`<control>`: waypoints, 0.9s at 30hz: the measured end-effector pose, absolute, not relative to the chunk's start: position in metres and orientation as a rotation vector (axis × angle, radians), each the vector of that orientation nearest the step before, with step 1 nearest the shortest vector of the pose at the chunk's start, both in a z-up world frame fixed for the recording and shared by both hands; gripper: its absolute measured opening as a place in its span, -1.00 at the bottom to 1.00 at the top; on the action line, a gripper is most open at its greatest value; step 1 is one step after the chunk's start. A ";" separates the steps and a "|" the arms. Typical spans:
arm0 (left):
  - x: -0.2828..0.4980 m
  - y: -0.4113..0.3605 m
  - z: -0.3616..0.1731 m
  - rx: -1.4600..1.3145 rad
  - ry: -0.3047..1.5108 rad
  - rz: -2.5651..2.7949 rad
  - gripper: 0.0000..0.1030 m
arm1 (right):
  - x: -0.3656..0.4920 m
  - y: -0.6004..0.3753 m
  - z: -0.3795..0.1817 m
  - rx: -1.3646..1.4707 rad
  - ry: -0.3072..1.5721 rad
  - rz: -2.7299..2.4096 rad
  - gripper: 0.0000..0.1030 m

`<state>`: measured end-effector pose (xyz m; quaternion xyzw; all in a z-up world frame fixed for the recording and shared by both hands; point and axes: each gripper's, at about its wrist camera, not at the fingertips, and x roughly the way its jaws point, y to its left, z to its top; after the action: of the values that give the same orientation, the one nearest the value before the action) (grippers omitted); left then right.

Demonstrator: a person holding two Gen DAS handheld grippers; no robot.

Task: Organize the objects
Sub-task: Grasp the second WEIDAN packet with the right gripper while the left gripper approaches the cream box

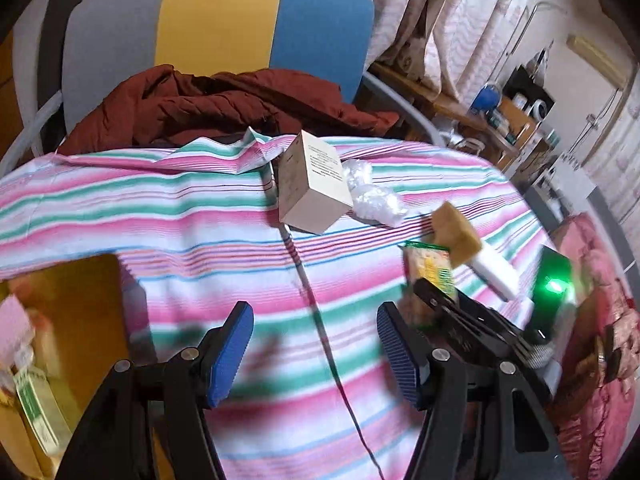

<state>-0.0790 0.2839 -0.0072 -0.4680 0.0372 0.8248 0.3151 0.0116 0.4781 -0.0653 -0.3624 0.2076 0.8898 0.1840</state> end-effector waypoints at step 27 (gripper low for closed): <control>-0.160 0.403 -0.051 -1.127 0.554 2.337 0.03 | 0.010 0.471 -0.070 -0.968 0.534 2.516 -0.14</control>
<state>-0.1602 0.4026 -0.0506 -0.4121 0.2026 0.8548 0.2419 0.0097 0.4710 -0.0695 -0.3455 0.1905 0.8978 0.1956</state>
